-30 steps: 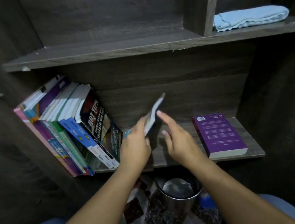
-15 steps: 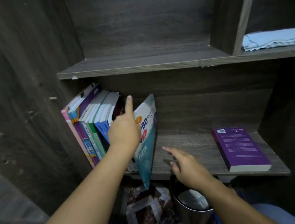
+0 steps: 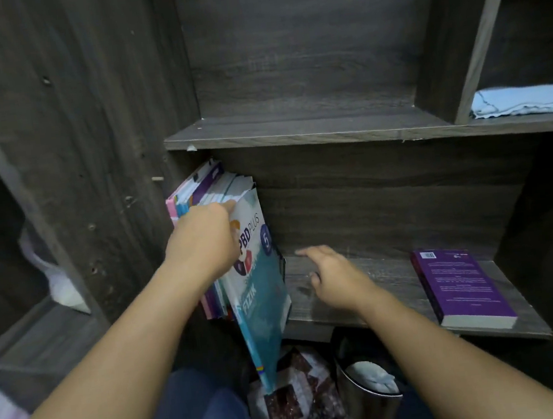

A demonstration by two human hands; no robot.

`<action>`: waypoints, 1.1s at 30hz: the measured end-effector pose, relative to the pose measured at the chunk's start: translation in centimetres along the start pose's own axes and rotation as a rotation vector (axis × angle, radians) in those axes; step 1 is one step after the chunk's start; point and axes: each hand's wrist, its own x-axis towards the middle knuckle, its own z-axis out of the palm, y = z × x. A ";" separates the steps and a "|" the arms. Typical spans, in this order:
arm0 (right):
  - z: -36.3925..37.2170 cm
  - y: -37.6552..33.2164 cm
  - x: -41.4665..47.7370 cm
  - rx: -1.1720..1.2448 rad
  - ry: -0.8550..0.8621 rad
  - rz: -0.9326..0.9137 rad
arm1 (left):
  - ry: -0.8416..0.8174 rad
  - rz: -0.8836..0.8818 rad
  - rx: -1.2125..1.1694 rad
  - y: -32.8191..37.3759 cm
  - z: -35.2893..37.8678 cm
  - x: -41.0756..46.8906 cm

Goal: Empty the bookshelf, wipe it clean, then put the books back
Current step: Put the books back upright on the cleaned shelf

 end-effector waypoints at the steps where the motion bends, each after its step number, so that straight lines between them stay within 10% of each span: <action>1: -0.2 -0.9 0.9 -0.008 -0.004 0.000 | 0.005 0.011 0.009 -0.6 -0.9 -0.6; 33: -0.4 -8.6 8.6 0.011 0.292 0.110 | -0.251 0.044 0.092 -3.3 -7.4 -3.2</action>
